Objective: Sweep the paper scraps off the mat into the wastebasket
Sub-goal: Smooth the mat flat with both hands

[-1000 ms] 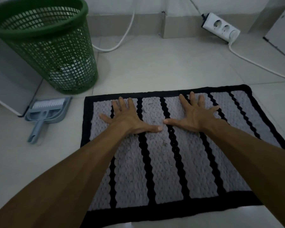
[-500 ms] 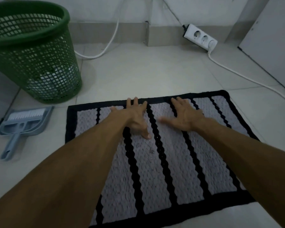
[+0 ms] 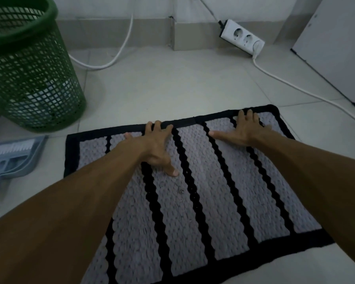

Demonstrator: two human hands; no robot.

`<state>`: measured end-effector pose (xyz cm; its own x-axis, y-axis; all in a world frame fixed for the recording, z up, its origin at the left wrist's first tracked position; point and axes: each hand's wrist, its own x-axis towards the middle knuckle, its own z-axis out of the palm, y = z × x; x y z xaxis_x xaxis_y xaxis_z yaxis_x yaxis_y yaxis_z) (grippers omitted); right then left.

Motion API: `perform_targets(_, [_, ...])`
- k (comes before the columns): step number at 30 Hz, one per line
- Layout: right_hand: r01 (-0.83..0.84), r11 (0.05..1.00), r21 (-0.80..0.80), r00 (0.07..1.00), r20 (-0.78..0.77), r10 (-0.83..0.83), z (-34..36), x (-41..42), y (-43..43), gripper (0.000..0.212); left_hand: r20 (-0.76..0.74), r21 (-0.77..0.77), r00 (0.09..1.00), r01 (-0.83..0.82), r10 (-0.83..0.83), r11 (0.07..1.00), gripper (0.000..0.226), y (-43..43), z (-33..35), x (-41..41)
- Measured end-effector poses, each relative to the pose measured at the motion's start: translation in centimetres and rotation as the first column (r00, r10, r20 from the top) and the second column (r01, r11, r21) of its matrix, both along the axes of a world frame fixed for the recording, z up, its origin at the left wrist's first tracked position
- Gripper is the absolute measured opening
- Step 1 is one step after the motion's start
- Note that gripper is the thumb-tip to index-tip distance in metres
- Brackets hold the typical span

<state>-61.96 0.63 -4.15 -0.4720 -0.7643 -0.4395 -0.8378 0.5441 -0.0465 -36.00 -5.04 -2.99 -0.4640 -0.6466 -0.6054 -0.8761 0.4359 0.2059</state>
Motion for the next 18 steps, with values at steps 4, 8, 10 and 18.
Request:
perform_targets(4, [-0.005, 1.0, -0.014, 1.0, -0.001, 0.005, 0.0, 0.1, 0.2, 0.15, 0.016, 0.002, 1.0, -0.006, 0.006, 1.0, 0.145, 0.1, 0.0, -0.2])
perform_targets(8, [-0.005, 0.998, -0.055, 1.0, -0.025, 0.003, -0.4, -0.5, 0.8, 0.153, -0.009, -0.019, 1.0, -0.016, 0.016, 1.0, 0.143, 0.4, 0.2, -0.1])
perform_targets(10, [-0.001, 0.997, -0.075, 0.999, -0.05, -0.003, -0.5, -0.9, 1.0, 0.154, -0.025, -0.026, 1.0, -0.014, 0.014, 1.0, 0.143, 0.5, 0.2, 0.0])
perform_targets(18, [0.05, 0.993, -0.107, 0.999, 0.001, -0.051, -0.3, -0.6, 0.2, 0.162, -0.148, -0.088, 0.988, -0.049, 0.036, 0.995, 0.145, 0.9, -0.7, 1.0])
